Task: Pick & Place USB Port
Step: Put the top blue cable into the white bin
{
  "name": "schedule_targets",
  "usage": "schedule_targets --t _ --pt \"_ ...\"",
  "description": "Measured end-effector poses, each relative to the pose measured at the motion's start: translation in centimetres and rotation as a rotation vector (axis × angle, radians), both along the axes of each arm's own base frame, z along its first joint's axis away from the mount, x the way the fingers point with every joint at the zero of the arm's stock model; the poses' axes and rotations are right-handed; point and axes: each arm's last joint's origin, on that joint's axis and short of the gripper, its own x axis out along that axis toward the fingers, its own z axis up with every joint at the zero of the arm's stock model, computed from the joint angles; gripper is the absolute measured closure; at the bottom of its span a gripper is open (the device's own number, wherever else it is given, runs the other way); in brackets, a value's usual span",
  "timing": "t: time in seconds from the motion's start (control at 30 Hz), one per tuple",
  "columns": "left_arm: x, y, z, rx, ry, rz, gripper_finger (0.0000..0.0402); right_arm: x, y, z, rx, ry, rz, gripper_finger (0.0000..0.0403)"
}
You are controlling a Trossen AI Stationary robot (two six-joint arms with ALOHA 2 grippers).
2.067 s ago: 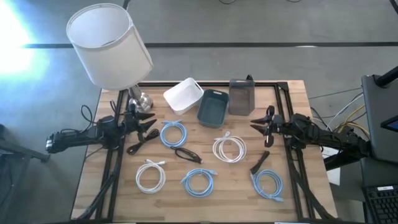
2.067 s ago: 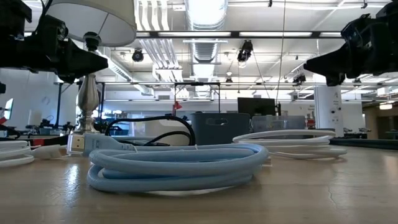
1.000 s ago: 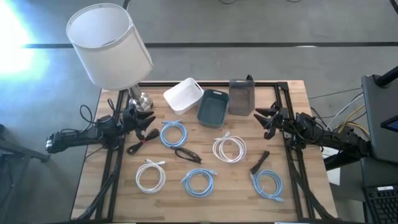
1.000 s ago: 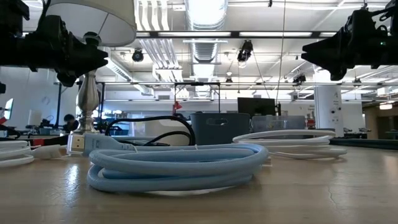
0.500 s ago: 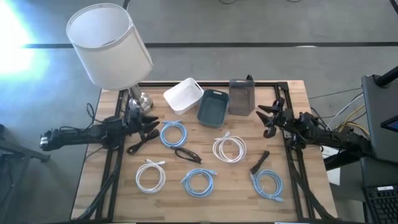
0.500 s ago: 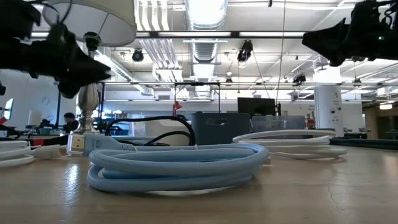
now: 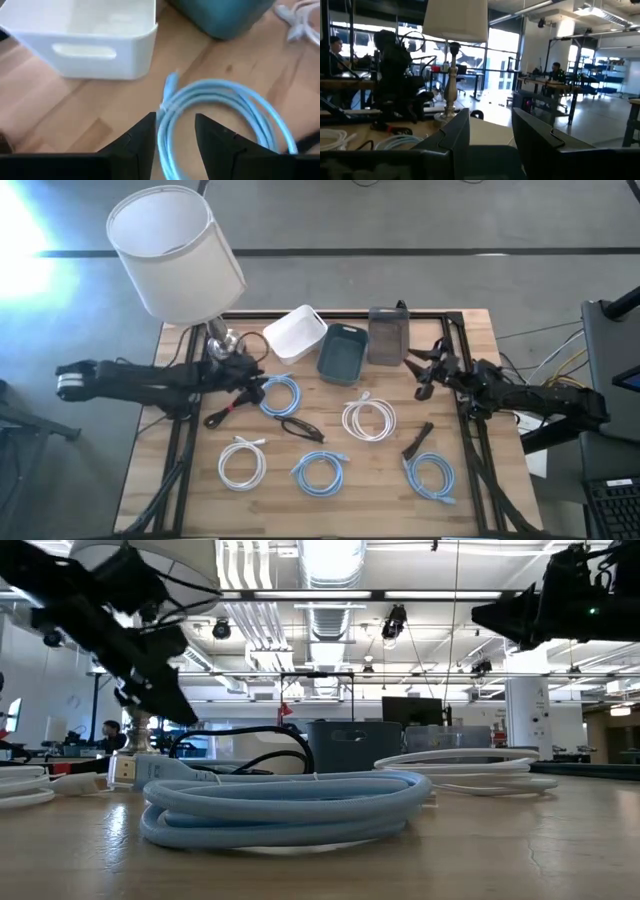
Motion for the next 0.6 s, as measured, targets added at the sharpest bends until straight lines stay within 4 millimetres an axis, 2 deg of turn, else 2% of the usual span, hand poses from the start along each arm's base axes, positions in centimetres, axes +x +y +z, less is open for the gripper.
schedule_targets --t 0.23,0.6 --pt "2.7 0.5 -1.6 -0.125 0.129 -0.044 0.0262 0.2 -0.1 -0.4 0.041 0.024 -0.012 0.0261" --pt "3.7 1.6 -4.0 -0.044 0.295 0.055 0.0262 0.2 -0.1 -0.4 0.103 -0.003 0.002 0.0267"
